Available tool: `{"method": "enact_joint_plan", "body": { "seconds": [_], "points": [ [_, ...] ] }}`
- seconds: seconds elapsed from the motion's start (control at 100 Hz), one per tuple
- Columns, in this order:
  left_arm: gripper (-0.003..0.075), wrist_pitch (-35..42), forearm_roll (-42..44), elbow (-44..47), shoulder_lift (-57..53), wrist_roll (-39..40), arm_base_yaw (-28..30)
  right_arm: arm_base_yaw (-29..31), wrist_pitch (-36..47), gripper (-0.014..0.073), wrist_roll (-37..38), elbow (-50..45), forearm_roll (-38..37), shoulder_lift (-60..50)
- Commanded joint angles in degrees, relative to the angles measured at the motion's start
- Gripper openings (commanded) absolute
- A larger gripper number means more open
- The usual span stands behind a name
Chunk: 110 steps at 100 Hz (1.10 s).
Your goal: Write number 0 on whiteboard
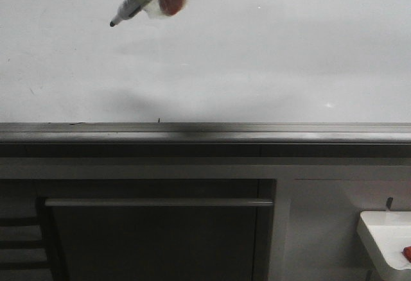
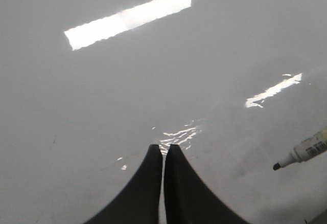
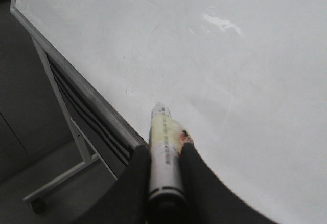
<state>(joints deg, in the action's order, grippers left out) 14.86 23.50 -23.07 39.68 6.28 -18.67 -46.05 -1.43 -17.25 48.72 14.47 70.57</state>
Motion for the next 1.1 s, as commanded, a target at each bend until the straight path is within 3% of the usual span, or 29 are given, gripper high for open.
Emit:
{"method": "enact_joint_plan", "body": {
  "seconds": [0.0, 0.55, 0.91, 1.09],
  "points": [
    [-0.002, 3.6, -1.7, -1.5, -0.3, 0.8, 0.9, 0.0, 3.2, -0.0068, -0.3, 3.5, 0.0, 0.7],
    [-0.002, 5.1, -2.0, -1.5, -0.3, 0.8, 0.9, 2.9, -7.2, -0.0067, -0.3, 16.8, 0.0, 13.5],
    [-0.002, 5.2, -2.1, -1.6, -0.3, 0.8, 0.9, 6.0, -8.0, -0.0067, -0.3, 21.3, -0.1, 13.1],
    [-0.002, 5.2, -2.1, -1.6, -0.3, 0.8, 0.9, 8.1, -13.7, -0.0067, -0.3, 21.1, -0.1, 11.3]
  ]
}}
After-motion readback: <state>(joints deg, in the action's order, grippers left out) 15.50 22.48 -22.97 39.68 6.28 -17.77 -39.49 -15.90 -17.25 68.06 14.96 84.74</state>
